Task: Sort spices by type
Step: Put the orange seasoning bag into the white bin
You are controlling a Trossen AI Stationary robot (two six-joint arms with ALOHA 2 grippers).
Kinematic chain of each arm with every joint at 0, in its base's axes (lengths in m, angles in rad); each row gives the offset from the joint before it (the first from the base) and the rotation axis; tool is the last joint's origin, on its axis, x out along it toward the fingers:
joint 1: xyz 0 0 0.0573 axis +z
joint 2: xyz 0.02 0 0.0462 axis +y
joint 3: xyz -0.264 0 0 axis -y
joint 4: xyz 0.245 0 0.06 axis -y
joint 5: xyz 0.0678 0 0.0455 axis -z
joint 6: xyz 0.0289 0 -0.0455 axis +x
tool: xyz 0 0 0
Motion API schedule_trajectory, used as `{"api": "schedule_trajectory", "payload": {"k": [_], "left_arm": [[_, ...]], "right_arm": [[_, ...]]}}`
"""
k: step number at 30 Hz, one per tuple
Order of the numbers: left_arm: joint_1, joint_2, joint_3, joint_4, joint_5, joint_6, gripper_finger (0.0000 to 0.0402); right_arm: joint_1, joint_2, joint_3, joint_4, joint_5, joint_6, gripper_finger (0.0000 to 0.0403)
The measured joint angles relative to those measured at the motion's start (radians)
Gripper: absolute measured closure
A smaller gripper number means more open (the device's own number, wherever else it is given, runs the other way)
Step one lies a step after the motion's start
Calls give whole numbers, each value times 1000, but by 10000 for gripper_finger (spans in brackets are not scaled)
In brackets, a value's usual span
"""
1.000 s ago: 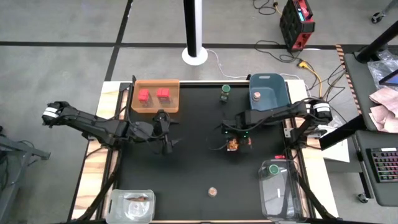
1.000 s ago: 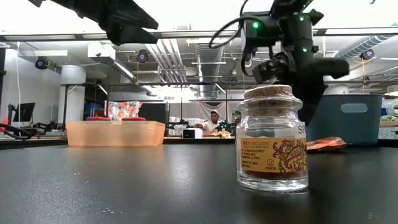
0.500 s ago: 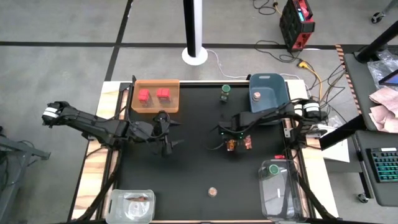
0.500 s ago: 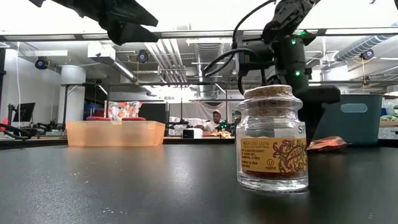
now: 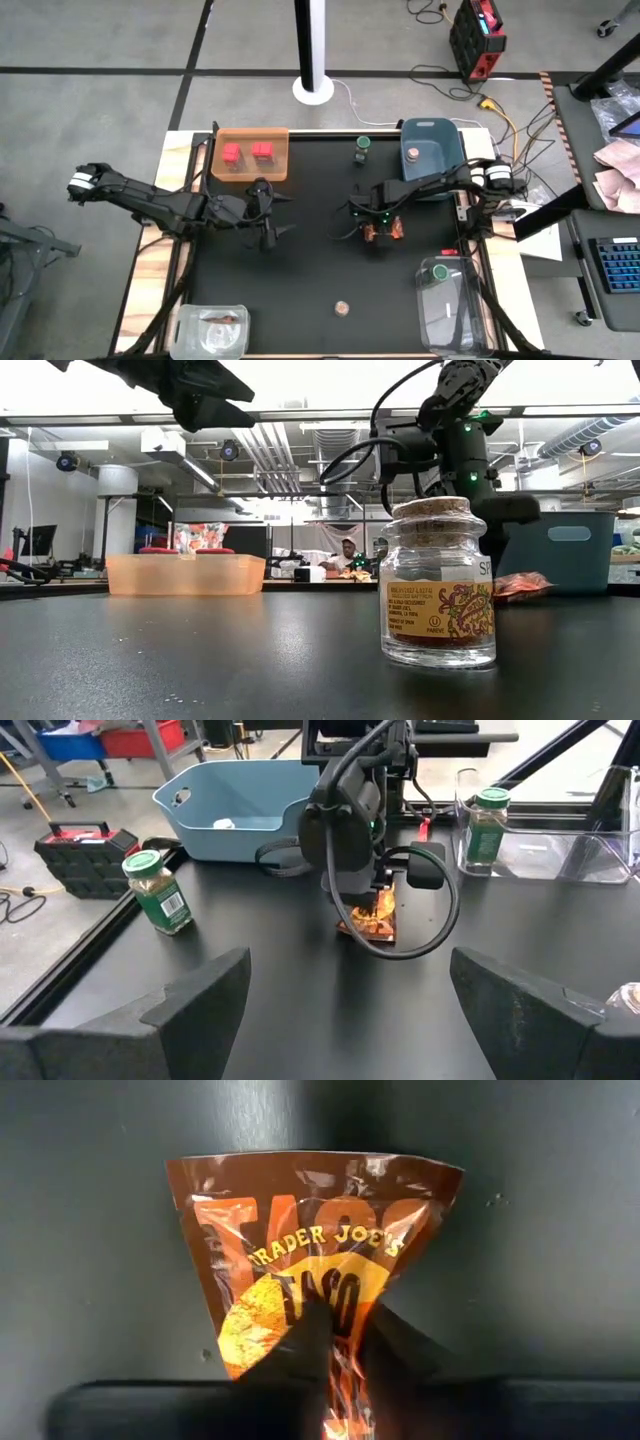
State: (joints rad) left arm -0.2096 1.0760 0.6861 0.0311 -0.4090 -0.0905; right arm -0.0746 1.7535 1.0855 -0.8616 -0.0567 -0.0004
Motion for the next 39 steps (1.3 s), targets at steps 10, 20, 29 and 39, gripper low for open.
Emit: {"api": "schedule_trajectory", "payload": {"k": [10,20,29,39], "left_arm": [[0,14,0,89,1,40,75],[0,149,0,269,35,147,75],[3,340,0,629,42,267,75],[48,453,12,766,-70,267,75]], "right_arm": [[50,-218,-13,113,100,137,385],[282,-388,-236,858,874,291,386],[319,-333,-291,1234,974,186,386],[340,-257,-289,1418,961,74,386]]}}
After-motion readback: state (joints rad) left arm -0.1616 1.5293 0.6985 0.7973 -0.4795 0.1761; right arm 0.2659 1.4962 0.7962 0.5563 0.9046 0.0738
